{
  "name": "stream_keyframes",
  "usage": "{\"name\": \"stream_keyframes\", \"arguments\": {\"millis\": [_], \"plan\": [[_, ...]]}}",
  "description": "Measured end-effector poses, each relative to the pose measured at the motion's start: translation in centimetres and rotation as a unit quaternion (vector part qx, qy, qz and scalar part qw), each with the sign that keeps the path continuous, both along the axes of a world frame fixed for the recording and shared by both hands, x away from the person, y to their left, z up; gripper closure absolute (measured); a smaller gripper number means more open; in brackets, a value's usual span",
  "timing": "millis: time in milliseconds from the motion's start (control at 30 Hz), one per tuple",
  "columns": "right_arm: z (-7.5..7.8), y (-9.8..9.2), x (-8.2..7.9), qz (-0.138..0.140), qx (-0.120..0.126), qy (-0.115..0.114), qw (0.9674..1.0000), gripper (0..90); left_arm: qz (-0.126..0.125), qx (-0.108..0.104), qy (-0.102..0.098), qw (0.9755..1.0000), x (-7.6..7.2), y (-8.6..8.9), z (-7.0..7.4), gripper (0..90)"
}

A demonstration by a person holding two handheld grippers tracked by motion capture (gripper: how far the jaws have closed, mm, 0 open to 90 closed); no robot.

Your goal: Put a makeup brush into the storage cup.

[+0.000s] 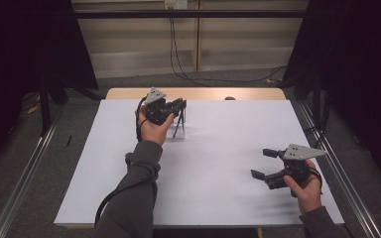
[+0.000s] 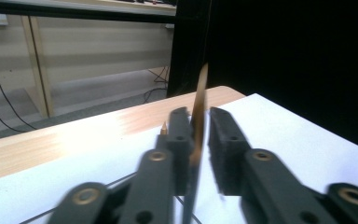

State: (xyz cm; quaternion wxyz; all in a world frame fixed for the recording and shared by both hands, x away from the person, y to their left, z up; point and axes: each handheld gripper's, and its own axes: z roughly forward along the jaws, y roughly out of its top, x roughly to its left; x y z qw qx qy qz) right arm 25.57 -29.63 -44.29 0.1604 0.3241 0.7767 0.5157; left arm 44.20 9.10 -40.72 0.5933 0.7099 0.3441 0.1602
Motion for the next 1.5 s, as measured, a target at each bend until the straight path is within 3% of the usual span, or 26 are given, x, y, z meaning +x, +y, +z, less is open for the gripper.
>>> {"name": "stream_keyframes", "arguments": {"millis": [200, 233, 267, 300, 367, 500, 533, 567, 733, 800, 967, 1300, 1400, 1500], "plan": [[0.0, 0.2, 0.0, 0.003, 0.0, -0.001, 1.0, 7.7, 0.002, 0.0, 0.005, 1.0, -0.2, 0.5, 0.0, 61.2], [0.0, 0.2, 0.0, 0.003, 0.0, -0.001, 1.0, 7.7, 0.006, -0.009, 0.005, 0.9999, -0.2, 0.5, 0.1, 58.6], [0.0, 0.2, 0.0, 0.003, 0.0, 0.0, 1.0, 7.7, 0.013, -0.001, 0.004, 0.9999, -0.3, 0.6, 0.2, 55.9], [0.0, 0.2, 0.0, 0.002, -0.001, 0.0, 1.0, 7.7, 0.015, -0.009, 0.007, 0.9998, -0.3, 0.6, 0.2, 53.0], [0.0, 0.2, 0.0, 0.003, -0.001, 0.001, 1.0, 7.7, 0.018, -0.003, 0.004, 0.9998, -0.4, 0.8, 0.2, 49.0], [0.0, 0.3, 0.0, 0.004, -0.001, -0.001, 1.0, 7.7, 0.02, -0.004, 0.005, 0.9998, -0.6, 1.2, 0.5, 45.9], [0.0, 0.4, 0.0, 0.004, -0.002, -0.001, 1.0, 7.7, 0.018, -0.012, 0.004, 0.9998, -0.6, 1.1, 0.5, 45.1], [0.0, 0.4, 0.0, 0.004, -0.003, 0.0, 1.0, 7.7, 0.021, -0.002, 0.002, 0.9998, -0.7, 1.3, 0.6, 44.1], [-0.1, 0.4, 0.0, 0.007, -0.003, -0.001, 1.0, 7.8, 0.02, -0.006, 0.001, 0.9998, -1.0, 1.6, 0.6, 39.7], [0.0, 0.5, 0.0, 0.006, -0.003, 0.0, 1.0, 7.7, 0.021, 0.004, -0.001, 0.9998, -1.1, 1.8, 0.7, 38.9], [0.0, 0.4, 0.0, 0.007, -0.003, 0.0, 1.0, 7.7, 0.016, -0.004, -0.001, 0.9999, -1.2, 1.8, 0.7, 34.4], [0.0, 0.5, 0.0, 0.007, -0.002, 0.0, 1.0, 7.7, 0.014, -0.006, -0.004, 0.9999, -1.6, 2.1, 0.6, 29.4], [0.0, 0.5, 0.0, 0.007, -0.001, 0.001, 1.0, 7.8, 0.02, 0.005, -0.006, 0.9998, -1.7, 2.2, 0.6, 27.4], [0.0, 0.6, 0.0, 0.008, -0.001, -0.001, 1.0, 7.7, 0.017, -0.002, -0.005, 0.9998, -1.8, 2.4, 0.6, 25.2]]}}
